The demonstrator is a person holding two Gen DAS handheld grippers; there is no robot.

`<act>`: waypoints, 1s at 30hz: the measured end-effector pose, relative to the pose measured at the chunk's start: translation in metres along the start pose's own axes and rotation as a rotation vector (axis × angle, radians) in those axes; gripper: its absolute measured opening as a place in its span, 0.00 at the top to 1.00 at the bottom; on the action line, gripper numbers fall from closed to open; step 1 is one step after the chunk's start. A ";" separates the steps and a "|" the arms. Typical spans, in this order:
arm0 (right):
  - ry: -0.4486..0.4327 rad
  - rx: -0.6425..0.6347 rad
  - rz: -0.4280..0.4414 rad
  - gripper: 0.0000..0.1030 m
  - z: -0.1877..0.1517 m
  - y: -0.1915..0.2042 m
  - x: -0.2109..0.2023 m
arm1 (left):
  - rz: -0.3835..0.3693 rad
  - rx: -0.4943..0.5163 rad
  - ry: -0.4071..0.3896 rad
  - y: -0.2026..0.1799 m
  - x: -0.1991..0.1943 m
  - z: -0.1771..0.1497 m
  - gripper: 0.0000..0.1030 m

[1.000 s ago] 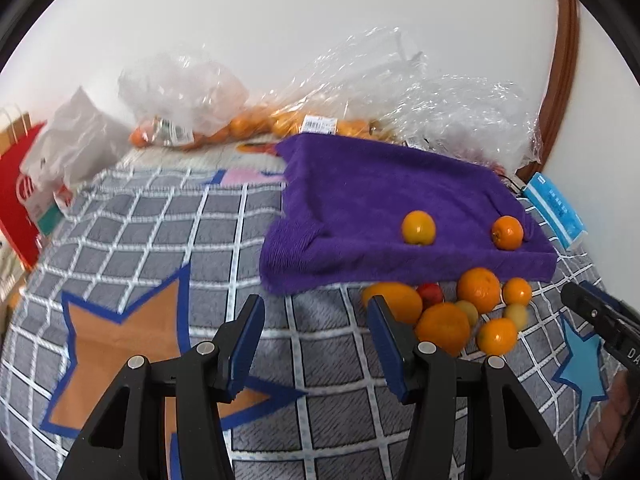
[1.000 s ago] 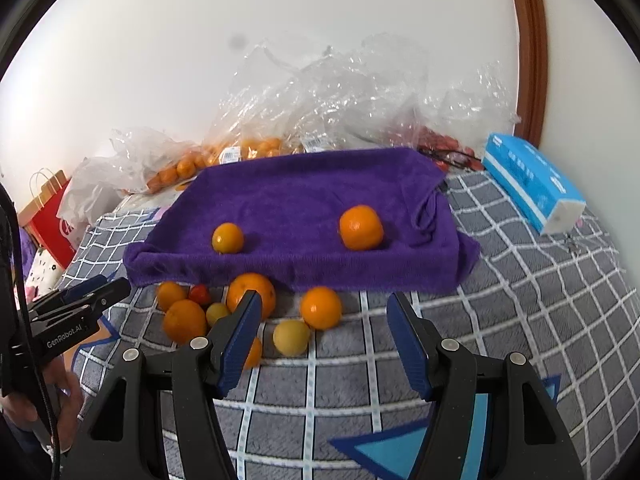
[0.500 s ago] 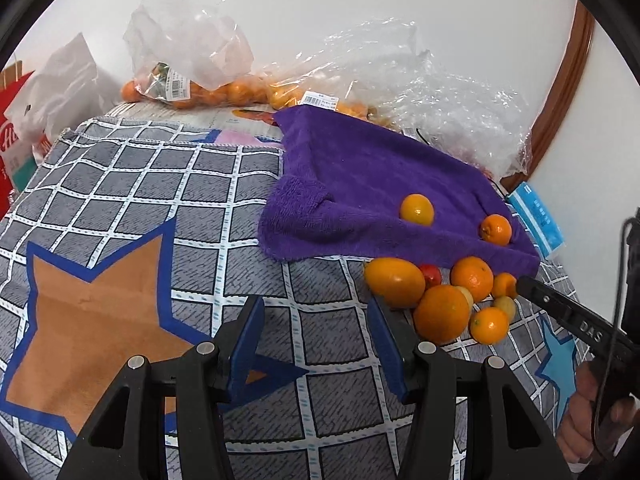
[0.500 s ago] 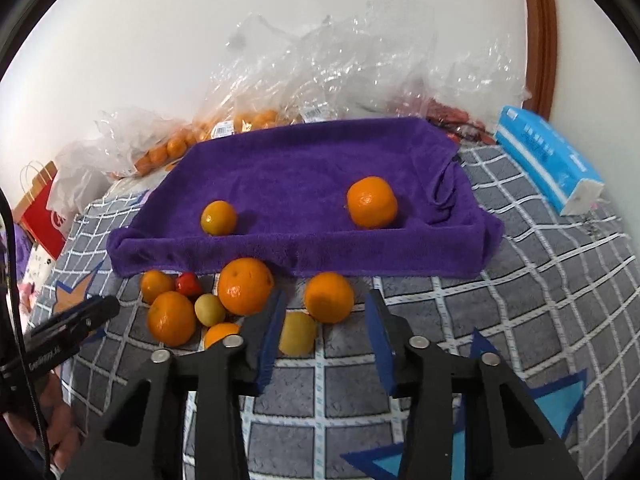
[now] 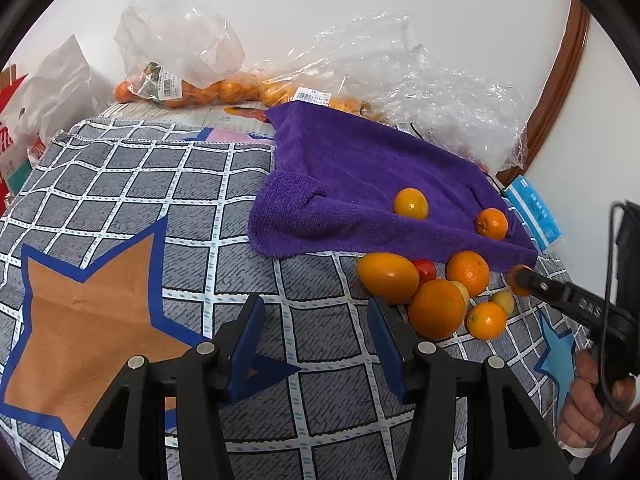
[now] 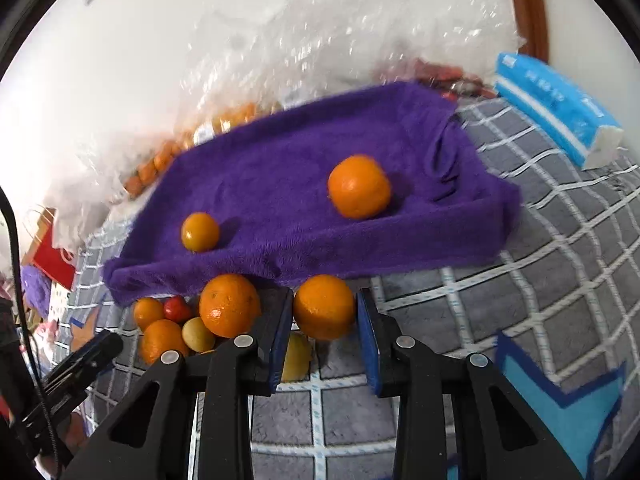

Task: Organize fruits
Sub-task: 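Close the right tool around another orange in the row, then close the left tool around a large oval orange while the right tool holds its orange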

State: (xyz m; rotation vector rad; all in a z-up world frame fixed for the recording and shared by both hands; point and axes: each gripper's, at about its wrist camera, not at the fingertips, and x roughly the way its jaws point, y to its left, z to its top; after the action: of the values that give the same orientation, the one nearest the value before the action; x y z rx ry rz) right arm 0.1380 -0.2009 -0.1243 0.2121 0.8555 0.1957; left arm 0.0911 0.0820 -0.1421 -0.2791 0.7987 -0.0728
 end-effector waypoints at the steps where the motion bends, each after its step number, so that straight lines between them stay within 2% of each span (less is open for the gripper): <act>1: -0.004 -0.013 -0.023 0.69 -0.002 -0.002 -0.005 | -0.001 -0.001 0.001 0.000 0.000 0.000 0.51; 4: 0.012 -0.059 -0.078 0.69 -0.014 -0.006 -0.013 | -0.009 0.006 0.003 -0.001 0.000 0.000 0.51; 7: 0.039 -0.078 -0.089 0.69 -0.024 -0.011 -0.008 | -0.025 0.023 -0.001 -0.005 -0.001 -0.001 0.51; 9: 0.033 -0.072 -0.089 0.69 -0.027 -0.011 -0.003 | -0.037 0.024 -0.001 -0.006 -0.002 -0.001 0.51; 14: -0.012 -0.122 -0.161 0.69 -0.032 -0.001 -0.002 | -0.061 -0.028 0.030 -0.013 -0.003 0.001 0.53; 17: -0.014 -0.124 -0.162 0.69 -0.031 -0.001 -0.002 | -0.116 -0.044 0.040 -0.025 -0.001 0.008 0.53; 19: -0.013 -0.111 -0.145 0.69 -0.032 -0.004 -0.003 | -0.126 -0.050 0.048 -0.033 0.004 0.013 0.54; 25: -0.007 -0.130 -0.115 0.69 -0.034 -0.002 -0.004 | -0.076 -0.099 0.068 -0.041 0.022 0.019 0.62; 30: -0.009 -0.129 -0.101 0.69 -0.034 -0.001 -0.004 | -0.024 -0.093 0.067 -0.043 0.029 0.022 0.68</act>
State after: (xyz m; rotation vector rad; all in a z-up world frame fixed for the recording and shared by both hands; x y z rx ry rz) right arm 0.1099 -0.1994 -0.1431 0.0487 0.8390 0.1549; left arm 0.1287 0.0401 -0.1362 -0.3762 0.8671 -0.0674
